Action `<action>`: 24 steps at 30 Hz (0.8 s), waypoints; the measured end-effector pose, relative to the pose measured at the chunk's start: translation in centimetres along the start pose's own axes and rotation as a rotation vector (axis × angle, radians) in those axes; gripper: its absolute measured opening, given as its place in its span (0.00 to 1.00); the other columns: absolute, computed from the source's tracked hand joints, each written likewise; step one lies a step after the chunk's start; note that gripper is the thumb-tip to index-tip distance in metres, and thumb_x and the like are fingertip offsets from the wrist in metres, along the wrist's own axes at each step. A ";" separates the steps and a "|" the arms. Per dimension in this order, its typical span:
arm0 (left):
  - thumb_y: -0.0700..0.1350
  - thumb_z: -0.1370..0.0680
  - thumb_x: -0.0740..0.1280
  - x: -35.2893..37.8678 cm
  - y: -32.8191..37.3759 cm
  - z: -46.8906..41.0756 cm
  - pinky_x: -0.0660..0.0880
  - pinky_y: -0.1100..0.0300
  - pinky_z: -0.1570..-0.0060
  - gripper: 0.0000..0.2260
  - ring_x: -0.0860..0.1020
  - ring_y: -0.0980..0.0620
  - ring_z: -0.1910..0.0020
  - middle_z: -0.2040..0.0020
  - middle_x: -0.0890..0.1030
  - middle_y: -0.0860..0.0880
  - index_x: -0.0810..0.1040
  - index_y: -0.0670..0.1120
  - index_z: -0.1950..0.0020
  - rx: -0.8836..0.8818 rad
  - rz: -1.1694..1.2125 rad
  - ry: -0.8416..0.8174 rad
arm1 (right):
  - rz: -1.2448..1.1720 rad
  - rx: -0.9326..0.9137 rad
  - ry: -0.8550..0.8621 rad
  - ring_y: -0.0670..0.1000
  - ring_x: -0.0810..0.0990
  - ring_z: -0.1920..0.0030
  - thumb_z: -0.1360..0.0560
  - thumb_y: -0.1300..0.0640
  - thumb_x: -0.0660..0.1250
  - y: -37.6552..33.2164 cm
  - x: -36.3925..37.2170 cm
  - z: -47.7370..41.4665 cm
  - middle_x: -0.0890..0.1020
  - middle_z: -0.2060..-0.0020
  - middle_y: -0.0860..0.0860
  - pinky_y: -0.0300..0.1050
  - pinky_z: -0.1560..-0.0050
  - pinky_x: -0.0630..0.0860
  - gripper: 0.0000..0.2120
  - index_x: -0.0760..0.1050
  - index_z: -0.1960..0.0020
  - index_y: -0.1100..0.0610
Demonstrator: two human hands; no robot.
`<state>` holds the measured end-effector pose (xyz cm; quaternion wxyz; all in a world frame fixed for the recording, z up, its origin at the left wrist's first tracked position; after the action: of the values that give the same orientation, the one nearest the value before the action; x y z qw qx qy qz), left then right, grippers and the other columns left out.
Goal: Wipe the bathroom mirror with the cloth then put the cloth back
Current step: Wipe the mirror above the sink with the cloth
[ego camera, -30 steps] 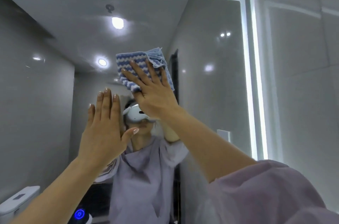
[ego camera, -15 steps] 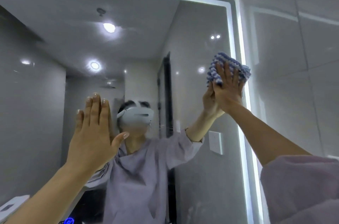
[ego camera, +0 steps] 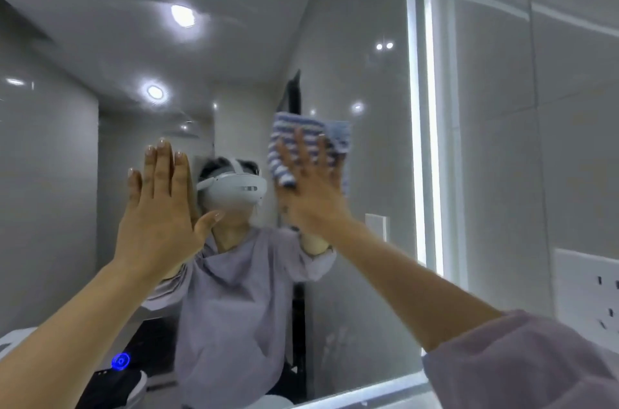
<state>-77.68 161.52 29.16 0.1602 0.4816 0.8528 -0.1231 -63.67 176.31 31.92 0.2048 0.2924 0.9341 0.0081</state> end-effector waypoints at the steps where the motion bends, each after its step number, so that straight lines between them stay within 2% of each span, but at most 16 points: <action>1: 0.67 0.29 0.49 -0.1 0.0 0.0 0.37 0.47 0.28 0.43 0.32 0.48 0.27 0.24 0.38 0.41 0.35 0.42 0.27 -0.005 0.004 -0.005 | -0.014 -0.063 -0.022 0.55 0.30 0.25 0.20 0.44 0.46 -2.4 0.9 0.7 0.33 0.24 0.49 0.62 0.29 0.30 0.30 0.36 0.23 0.47; 3: 0.67 0.29 0.49 -0.2 0.0 0.0 0.37 0.48 0.28 0.43 0.32 0.48 0.27 0.24 0.36 0.42 0.35 0.42 0.27 -0.015 0.014 -0.020 | -0.035 -0.144 -0.036 0.54 0.28 0.26 0.20 0.43 0.44 -6.2 2.3 1.9 0.30 0.26 0.47 0.60 0.30 0.28 0.29 0.35 0.24 0.45; 6: 0.64 0.26 0.53 -0.3 0.0 0.0 0.38 0.48 0.27 0.42 0.32 0.48 0.27 0.24 0.35 0.42 0.35 0.41 0.26 -0.032 0.002 -0.033 | -0.040 -0.157 -0.015 0.53 0.29 0.26 0.20 0.43 0.40 -8.6 2.8 3.0 0.35 0.24 0.47 0.59 0.29 0.29 0.27 0.31 0.25 0.44; 7: 0.64 0.27 0.51 -0.4 0.0 0.0 0.38 0.48 0.27 0.42 0.32 0.48 0.27 0.24 0.35 0.42 0.35 0.40 0.26 -0.034 -0.002 -0.038 | -0.057 -0.155 -0.022 0.52 0.29 0.26 0.20 0.44 0.40 -8.6 2.7 3.0 0.36 0.23 0.47 0.59 0.28 0.29 0.27 0.31 0.26 0.44; 10: 0.67 0.31 0.46 -0.6 0.1 0.0 0.37 0.50 0.28 0.44 0.33 0.48 0.26 0.24 0.36 0.42 0.37 0.40 0.25 -0.027 0.015 -0.042 | -0.039 -0.193 -0.040 0.49 0.28 0.26 0.18 0.46 0.45 -7.7 2.2 3.1 0.41 0.22 0.46 0.56 0.28 0.28 0.26 0.38 0.24 0.44; 14: 0.69 0.26 0.50 -0.5 0.0 0.0 0.39 0.48 0.28 0.44 0.36 0.47 0.26 0.24 0.40 0.41 0.41 0.39 0.25 0.002 0.003 0.004 | 0.005 -0.219 0.024 0.48 0.32 0.25 0.20 0.47 0.45 -4.4 1.9 3.7 0.44 0.24 0.43 0.55 0.27 0.29 0.25 0.44 0.24 0.43; 18: 0.68 0.26 0.53 -0.1 -0.2 0.0 0.43 0.45 0.28 0.44 0.39 0.45 0.25 0.24 0.43 0.38 0.44 0.37 0.25 0.022 -0.030 0.020 | 0.012 -0.145 0.075 0.55 0.43 0.23 0.21 0.51 0.56 1.6 1.7 4.4 0.50 0.24 0.46 0.62 0.25 0.41 0.28 0.50 0.24 0.45; 21: 0.65 0.29 0.55 -0.1 -0.2 0.0 0.43 0.45 0.29 0.44 0.41 0.44 0.25 0.24 0.44 0.37 0.44 0.37 0.25 0.024 -0.045 0.017 | 0.076 -0.001 0.042 0.56 0.42 0.23 0.22 0.46 0.48 7.5 1.0 4.4 0.47 0.23 0.49 0.61 0.25 0.41 0.28 0.45 0.23 0.45; 23: 0.65 0.29 0.55 0.0 -0.2 -0.1 0.43 0.44 0.29 0.45 0.42 0.43 0.25 0.24 0.45 0.37 0.45 0.37 0.25 0.027 -0.041 0.019 | 0.085 0.197 0.016 0.55 0.39 0.23 0.21 0.44 0.44 12.1 0.2 4.6 0.43 0.22 0.50 0.60 0.25 0.39 0.29 0.40 0.23 0.46; 24: 0.65 0.29 0.55 -0.1 -0.2 -0.2 0.44 0.43 0.29 0.44 0.42 0.42 0.25 0.24 0.45 0.36 0.46 0.36 0.25 0.028 -0.035 0.023 | 0.048 0.297 0.025 0.55 0.40 0.23 0.21 0.45 0.45 14.3 -0.4 4.8 0.44 0.22 0.52 0.59 0.25 0.39 0.29 0.42 0.22 0.48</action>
<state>-77.81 161.46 29.35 0.1415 0.4701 0.8611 -0.1323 -53.80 187.42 29.58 0.1474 0.3415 0.9202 -0.1218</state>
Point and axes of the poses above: each hand's wrist, its own z-axis away from the middle knuckle, its own x-axis out of the palm, y = z × x, the point moved 7 cm from there along -z, towards the middle knuckle
